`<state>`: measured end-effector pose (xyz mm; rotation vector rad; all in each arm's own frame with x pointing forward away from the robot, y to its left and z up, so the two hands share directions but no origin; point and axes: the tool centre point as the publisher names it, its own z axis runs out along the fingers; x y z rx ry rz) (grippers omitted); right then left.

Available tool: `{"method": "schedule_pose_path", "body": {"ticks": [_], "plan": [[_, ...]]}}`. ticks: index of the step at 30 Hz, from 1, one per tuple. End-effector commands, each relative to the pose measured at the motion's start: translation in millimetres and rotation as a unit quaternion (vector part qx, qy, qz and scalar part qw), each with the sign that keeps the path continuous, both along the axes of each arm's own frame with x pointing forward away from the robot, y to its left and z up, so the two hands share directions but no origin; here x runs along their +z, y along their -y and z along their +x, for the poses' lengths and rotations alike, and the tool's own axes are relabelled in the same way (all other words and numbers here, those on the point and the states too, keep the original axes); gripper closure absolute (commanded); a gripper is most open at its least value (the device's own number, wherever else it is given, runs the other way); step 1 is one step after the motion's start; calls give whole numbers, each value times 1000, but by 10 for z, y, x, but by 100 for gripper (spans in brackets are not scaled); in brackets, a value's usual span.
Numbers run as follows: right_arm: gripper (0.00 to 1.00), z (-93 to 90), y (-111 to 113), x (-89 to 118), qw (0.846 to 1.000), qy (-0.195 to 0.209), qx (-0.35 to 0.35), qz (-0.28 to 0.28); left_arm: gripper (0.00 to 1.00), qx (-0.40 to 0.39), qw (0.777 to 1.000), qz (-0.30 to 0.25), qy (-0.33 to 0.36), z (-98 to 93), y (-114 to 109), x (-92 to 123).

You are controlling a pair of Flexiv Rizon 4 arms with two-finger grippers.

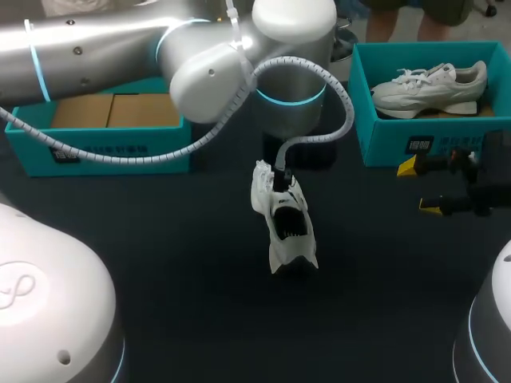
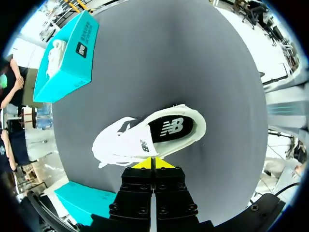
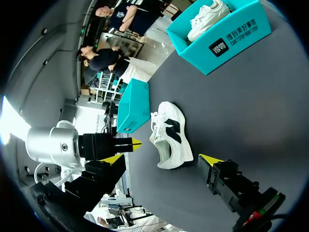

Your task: Take the shoe out of the shoebox, open the shoe tongue, remove and reinsert the insole, then place the shoe into the shoebox

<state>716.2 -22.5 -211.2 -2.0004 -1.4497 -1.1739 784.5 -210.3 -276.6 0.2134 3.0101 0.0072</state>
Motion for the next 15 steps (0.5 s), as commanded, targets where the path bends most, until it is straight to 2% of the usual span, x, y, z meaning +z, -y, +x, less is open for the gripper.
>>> {"method": "schedule_pose_path", "body": {"ticks": [1, 5, 6, 7, 13, 15], "plan": [[0, -10, -5, 1, 1000, -1, -1, -2, 100, 151, 987, -48, -12, -100, -70, -10], [0, -10, -5, 1, 1000, -1, -1, -2, 100, 155, 987, -50, -7, -192, -76, -19], [0, -10, -5, 1, 1000, -1, -1, -2, 75, 146, 988, -44, -2, -230, -63, -27], [0, -10, -5, 1, 1000, -1, -1, -2, 62, 148, 988, -46, -3, -251, -59, -29], [0, -10, -5, 1, 1000, -1, -1, -2, 39, 131, 990, -43, 17, -468, -24, -35], [0, -10, -5, 1, 1000, -1, -1, -2, 39, 126, 991, -45, 17, -569, -2, -51]]}}
